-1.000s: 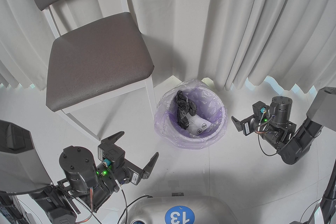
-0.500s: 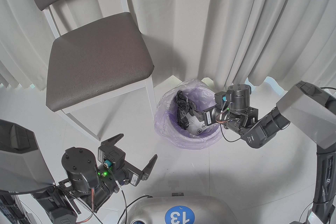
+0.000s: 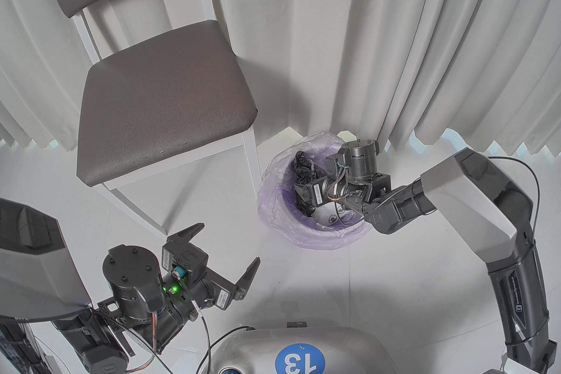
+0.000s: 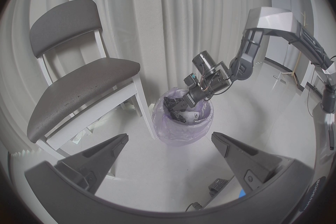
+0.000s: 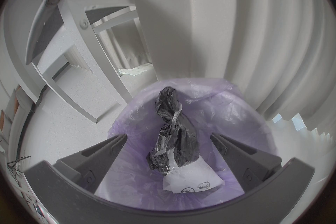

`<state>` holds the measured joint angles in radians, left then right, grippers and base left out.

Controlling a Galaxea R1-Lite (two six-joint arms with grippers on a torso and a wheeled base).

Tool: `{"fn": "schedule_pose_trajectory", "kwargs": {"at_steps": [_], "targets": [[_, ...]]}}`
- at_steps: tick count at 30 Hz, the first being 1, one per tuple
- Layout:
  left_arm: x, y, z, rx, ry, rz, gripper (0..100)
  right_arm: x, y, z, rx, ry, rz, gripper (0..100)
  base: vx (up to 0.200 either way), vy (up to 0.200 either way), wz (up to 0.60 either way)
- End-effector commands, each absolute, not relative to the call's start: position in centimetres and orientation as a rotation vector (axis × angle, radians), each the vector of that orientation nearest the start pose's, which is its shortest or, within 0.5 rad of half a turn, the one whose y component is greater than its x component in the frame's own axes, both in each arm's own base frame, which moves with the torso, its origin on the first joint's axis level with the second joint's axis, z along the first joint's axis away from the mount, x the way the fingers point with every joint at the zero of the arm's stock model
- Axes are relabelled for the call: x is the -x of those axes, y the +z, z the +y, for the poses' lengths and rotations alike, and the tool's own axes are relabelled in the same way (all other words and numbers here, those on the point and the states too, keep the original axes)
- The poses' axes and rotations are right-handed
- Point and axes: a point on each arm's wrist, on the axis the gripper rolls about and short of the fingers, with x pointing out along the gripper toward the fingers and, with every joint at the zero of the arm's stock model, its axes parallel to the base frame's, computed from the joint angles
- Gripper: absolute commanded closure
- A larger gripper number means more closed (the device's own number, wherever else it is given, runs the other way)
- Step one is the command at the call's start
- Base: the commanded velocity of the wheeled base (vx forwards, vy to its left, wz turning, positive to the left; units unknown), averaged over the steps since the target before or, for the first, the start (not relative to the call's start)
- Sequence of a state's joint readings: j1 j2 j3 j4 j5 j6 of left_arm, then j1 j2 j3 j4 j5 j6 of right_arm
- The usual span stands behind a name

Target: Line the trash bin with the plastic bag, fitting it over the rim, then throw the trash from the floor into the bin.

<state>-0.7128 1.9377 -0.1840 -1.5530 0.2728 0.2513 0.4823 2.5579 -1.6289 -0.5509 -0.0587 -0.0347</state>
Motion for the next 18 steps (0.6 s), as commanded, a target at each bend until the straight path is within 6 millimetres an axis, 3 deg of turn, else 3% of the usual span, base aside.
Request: {"fn": "schedule_pose_trajectory", "kwargs": {"at_steps": [1, 6, 7, 18], "targets": [[-19.4, 7.4, -15.9, -0.338, -0.456, 0.115, 0, -46.1, 0.8, 23.8, 0.142, 0.422, 0.383, 0, 0.0, 0.0, 0.0], [-19.4, 7.4, -15.9, -0.338, -0.456, 0.115, 0, -47.0, 0.8, 23.8, 0.096, 0.408, 0.355, 0, 0.0, 0.0, 0.0], [-19.4, 7.4, -15.9, -0.338, -0.456, 0.115, 0, -47.1, 1.0, 23.7, 0.089, 0.406, 0.347, 100, 0.0, 0.0, 0.0], [-19.4, 7.4, -15.9, -0.339, -0.456, 0.116, 0, -46.9, 0.0, 21.7, 0.093, 0.368, 0.387, 100, 0.0, 0.0, 0.0]]}}
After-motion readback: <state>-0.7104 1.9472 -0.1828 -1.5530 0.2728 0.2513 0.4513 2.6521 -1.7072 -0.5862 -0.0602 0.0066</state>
